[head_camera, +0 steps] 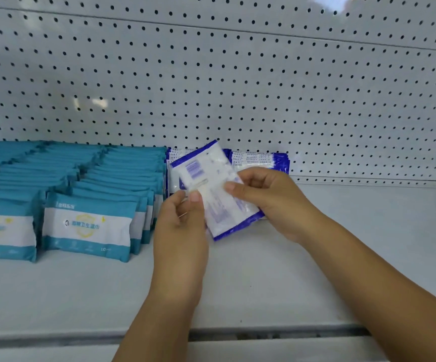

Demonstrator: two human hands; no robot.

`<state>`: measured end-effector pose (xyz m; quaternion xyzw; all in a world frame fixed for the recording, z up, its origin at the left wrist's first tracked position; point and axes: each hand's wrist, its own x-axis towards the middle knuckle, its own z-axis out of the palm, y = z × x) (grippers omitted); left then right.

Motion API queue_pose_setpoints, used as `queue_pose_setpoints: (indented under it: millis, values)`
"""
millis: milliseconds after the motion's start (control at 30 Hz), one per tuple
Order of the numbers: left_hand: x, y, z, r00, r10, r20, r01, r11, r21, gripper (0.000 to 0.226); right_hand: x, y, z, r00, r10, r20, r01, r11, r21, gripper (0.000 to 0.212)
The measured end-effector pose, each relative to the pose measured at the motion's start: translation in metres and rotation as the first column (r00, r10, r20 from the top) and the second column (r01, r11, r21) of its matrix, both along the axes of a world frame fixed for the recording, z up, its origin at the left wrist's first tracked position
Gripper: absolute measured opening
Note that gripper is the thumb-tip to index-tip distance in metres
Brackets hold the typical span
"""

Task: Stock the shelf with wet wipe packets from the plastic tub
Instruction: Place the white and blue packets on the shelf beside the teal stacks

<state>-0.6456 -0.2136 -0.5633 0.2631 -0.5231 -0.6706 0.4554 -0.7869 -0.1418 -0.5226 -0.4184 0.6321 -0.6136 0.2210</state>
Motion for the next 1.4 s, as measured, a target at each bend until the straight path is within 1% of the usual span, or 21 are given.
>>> queue_pose_setpoints:
  millis: [67, 100, 200, 267, 333, 400, 433, 500, 567, 600, 667, 733, 800, 900, 967, 1033, 1067, 1133, 1200, 1300, 1400]
  values:
    - [0.001, 0.002, 0.003, 1.0, -0.01, -0.011, 0.01, 1.0, 0.012, 0.048, -0.006, 0.0, 0.001, 0.996, -0.087, -0.023, 0.085, 0.994, -0.066, 0.011]
    - [0.002, 0.004, 0.004, 0.999, -0.035, -0.029, 0.036, 0.999, 0.033, 0.046, -0.007, 0.001, 0.001, 0.995, -0.088, -0.042, 0.084, 0.993, -0.08, 0.012]
    - [0.003, 0.008, 0.01, 0.983, -0.139, -0.123, 0.157, 0.976, 0.151, 0.03, -0.001, 0.003, -0.001, 0.989, 0.086, -0.123, -0.086, 0.996, 0.003, 0.02]
    - [0.004, 0.008, 0.01, 0.982, -0.142, -0.128, 0.16, 0.977, 0.141, 0.03, 0.008, 0.003, -0.002, 0.967, 0.2, -0.156, -0.191, 0.979, 0.071, 0.03]
    - [0.004, 0.004, 0.007, 0.986, -0.093, -0.14, 0.112, 0.984, 0.135, 0.021, 0.011, -0.001, 0.0, 0.98, 0.149, -0.13, -0.151, 0.988, -0.01, 0.034]
    - [0.005, 0.0, 0.007, 0.981, -0.053, -0.186, 0.086, 0.981, 0.173, 0.015, 0.005, -0.003, 0.002, 0.994, 0.004, -0.108, -0.018, 0.992, -0.127, 0.029]
    - [0.005, -0.001, 0.007, 0.977, -0.042, -0.207, 0.084, 0.977, 0.195, 0.016, 0.001, -0.003, 0.002, 0.99, -0.063, -0.126, 0.044, 0.988, -0.145, 0.028]
    - [0.006, -0.002, 0.006, 0.968, -0.043, -0.246, 0.099, 0.971, 0.218, 0.021, -0.005, -0.002, -0.002, 0.972, -0.105, -0.211, 0.093, 0.994, -0.065, 0.037]
    - [0.007, -0.002, 0.009, 0.954, -0.061, -0.293, 0.131, 0.965, 0.225, 0.025, -0.005, -0.001, -0.005, 0.971, -0.007, -0.238, 0.027, 0.996, 0.079, 0.046]
    - [0.008, -0.001, 0.009, 0.951, -0.07, -0.301, 0.14, 0.965, 0.22, 0.024, -0.004, -0.001, -0.006, 0.976, 0.062, -0.208, -0.036, 0.991, 0.126, 0.047]
    - [0.008, -0.001, 0.008, 0.955, -0.093, -0.283, 0.149, 0.972, 0.183, 0.023, 0.0, -0.001, -0.008, 0.978, 0.179, -0.108, -0.164, 0.977, 0.138, 0.04]
    - [0.009, 0.001, 0.005, 0.967, -0.119, -0.224, 0.148, 0.982, 0.117, 0.025, 0.003, 0.0, -0.008, 0.974, 0.205, -0.099, -0.195, 0.975, 0.104, 0.029]
    - [0.009, 0.001, 0.003, 0.988, -0.1, -0.119, 0.107, 0.993, 0.052, 0.024, 0.001, 0.0, -0.009, 0.981, 0.146, -0.132, -0.14, 0.989, 0.051, 0.023]
    - [0.008, 0.0, 0.002, 0.979, 0.083, 0.186, -0.062, 0.991, -0.118, 0.022, -0.011, -0.003, -0.011, 0.98, -0.074, -0.186, 0.059, 0.995, -0.085, 0.022]
    - [0.011, 0.001, 0.004, 0.906, 0.215, 0.364, -0.096, 0.943, -0.319, 0.027, -0.02, -0.008, -0.011, 0.946, -0.198, -0.256, 0.172, 0.978, -0.121, 0.022]
    - [0.015, 0.004, 0.004, 0.777, 0.289, 0.559, 0.034, 0.868, -0.495, 0.034, -0.025, -0.015, -0.013, 0.914, -0.221, -0.341, 0.208, 0.975, -0.073, 0.022]
    - [0.017, 0.005, 0.004, 0.7, 0.315, 0.641, 0.119, 0.834, -0.539, 0.038, -0.026, -0.019, -0.013, 0.891, -0.218, -0.399, 0.224, 0.974, -0.034, 0.022]
    - [0.02, 0.006, 0.003, 0.564, 0.339, 0.753, 0.247, 0.801, -0.545, 0.05, -0.027, -0.029, -0.01, 0.828, -0.191, -0.527, 0.244, 0.969, 0.032, 0.026]
    - [0.019, 0.005, 0.001, 0.476, 0.359, 0.803, 0.326, 0.776, -0.54, 0.059, -0.028, -0.038, -0.004, 0.775, -0.145, -0.616, 0.239, 0.968, 0.073, 0.031]
    - [0.016, 0.003, -0.002, 0.411, 0.379, 0.829, 0.391, 0.748, -0.536, 0.065, -0.033, -0.055, 0.004, 0.741, -0.042, -0.67, 0.185, 0.972, 0.144, 0.031]
    - [0.014, 0.0, -0.002, 0.399, 0.381, 0.834, 0.404, 0.743, -0.533, 0.065, -0.041, -0.075, 0.002, 0.686, 0.019, -0.727, 0.157, 0.972, 0.173, 0.038]
